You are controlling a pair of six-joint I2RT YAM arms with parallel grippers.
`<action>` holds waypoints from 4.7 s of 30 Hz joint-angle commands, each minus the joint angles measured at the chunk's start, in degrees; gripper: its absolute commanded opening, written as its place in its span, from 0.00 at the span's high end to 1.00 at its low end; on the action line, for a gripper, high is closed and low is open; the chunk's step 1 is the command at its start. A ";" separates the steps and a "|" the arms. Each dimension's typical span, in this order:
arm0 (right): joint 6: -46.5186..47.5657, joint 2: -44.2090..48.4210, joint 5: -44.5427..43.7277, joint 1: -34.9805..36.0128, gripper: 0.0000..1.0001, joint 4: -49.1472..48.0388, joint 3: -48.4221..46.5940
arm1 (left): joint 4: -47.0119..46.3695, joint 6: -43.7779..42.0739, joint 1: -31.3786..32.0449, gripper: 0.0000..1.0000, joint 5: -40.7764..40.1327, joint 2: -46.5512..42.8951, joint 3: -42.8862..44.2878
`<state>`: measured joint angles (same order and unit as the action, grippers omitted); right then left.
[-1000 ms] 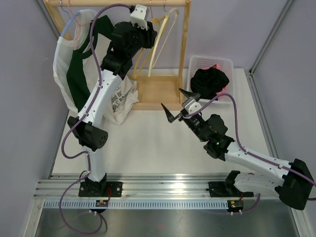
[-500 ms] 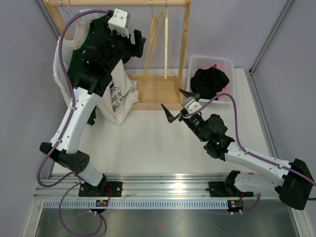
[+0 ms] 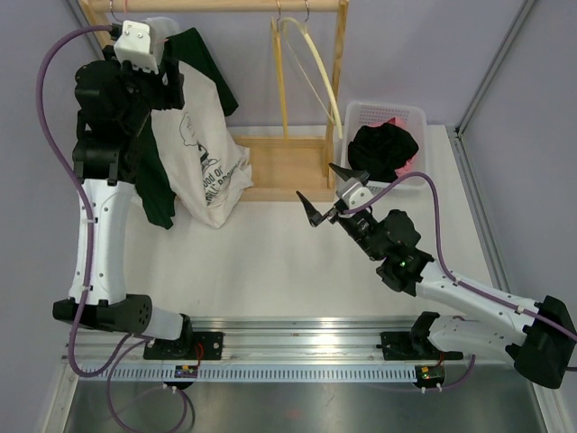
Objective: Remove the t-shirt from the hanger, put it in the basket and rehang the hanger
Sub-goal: Grab a hanger with a tshirt on it with the left arm, then remove the tshirt from the hanger
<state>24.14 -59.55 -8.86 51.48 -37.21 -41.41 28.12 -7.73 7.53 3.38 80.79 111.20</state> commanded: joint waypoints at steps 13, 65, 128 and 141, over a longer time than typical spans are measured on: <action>-1.03 1.37 1.66 -0.33 0.00 0.30 -0.78 | 4.31 2.63 -14.82 0.32 8.05 16.05 17.99; -0.32 0.66 1.83 -0.33 0.01 -0.49 -0.60 | -17.66 8.17 -9.56 1.00 4.89 27.22 26.52; -26.95 -33.86 13.09 0.11 0.13 -1.80 -27.06 | -18.72 8.17 -8.23 1.00 31.33 -49.07 -65.50; -27.66 -40.20 14.58 0.72 0.13 0.30 -33.74 | -19.59 9.13 -8.15 1.00 28.97 -51.26 -66.72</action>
<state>-2.92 -99.13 5.67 51.44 -34.87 -71.72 12.38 1.34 -0.62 32.23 29.74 43.86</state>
